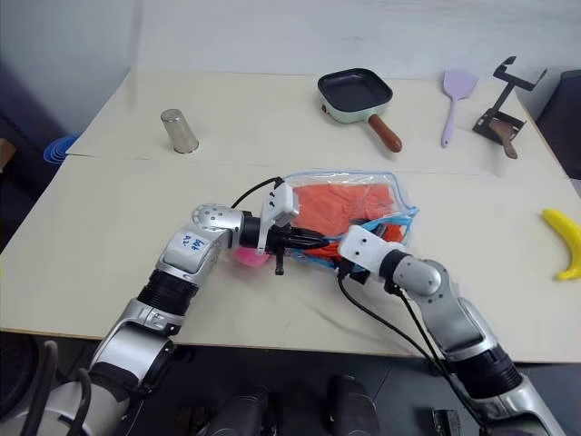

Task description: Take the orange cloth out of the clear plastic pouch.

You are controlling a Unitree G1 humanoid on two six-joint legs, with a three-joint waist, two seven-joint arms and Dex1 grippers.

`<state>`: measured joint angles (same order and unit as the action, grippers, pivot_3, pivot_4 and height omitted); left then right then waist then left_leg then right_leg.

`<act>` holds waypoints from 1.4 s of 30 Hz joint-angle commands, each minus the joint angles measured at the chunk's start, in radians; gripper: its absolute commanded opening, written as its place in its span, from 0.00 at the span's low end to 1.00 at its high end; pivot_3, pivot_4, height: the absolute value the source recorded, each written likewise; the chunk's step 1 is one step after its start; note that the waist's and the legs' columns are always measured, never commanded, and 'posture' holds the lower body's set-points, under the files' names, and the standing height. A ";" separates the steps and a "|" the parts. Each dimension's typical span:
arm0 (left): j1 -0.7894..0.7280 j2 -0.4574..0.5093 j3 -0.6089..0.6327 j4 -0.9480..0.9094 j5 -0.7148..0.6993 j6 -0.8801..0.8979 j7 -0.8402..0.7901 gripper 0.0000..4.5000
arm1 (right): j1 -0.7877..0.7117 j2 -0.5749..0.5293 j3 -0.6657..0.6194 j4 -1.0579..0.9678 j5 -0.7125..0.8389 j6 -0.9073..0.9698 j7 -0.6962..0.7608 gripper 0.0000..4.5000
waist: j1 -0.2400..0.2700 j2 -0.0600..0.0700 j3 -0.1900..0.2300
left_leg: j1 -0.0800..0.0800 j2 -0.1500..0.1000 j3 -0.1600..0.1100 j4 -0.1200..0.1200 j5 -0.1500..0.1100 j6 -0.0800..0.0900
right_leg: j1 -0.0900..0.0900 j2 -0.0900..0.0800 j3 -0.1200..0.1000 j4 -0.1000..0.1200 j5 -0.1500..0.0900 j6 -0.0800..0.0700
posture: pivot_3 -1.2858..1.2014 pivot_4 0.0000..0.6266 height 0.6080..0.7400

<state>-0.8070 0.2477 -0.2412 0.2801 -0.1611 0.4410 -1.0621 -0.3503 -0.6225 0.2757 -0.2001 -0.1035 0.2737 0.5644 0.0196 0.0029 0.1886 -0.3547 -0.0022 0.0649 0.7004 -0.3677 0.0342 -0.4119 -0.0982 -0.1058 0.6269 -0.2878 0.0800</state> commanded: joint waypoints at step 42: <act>0.004 -0.046 0.100 0.012 -0.076 0.113 0.194 0.00 | 0.000 -0.196 -0.180 -0.130 0.538 0.271 0.726 0.00 | -0.006 -0.001 -0.002 | -0.001 0.000 -0.003 -0.001 0.000 -0.001 | 0.000 -0.003 -0.002 -0.001 0.000 0.000 | 0.52 0.24 1.00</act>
<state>-0.7804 0.2035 -0.1671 0.2955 -0.2286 0.5512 -0.8900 -0.3630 -0.8034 0.1069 -0.2643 0.3917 0.5650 1.2530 0.0138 0.0015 0.1862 -0.3559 -0.0021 0.0624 0.6999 -0.3672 0.0332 -0.4118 -0.1009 -0.1074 0.6259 -0.2877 0.0802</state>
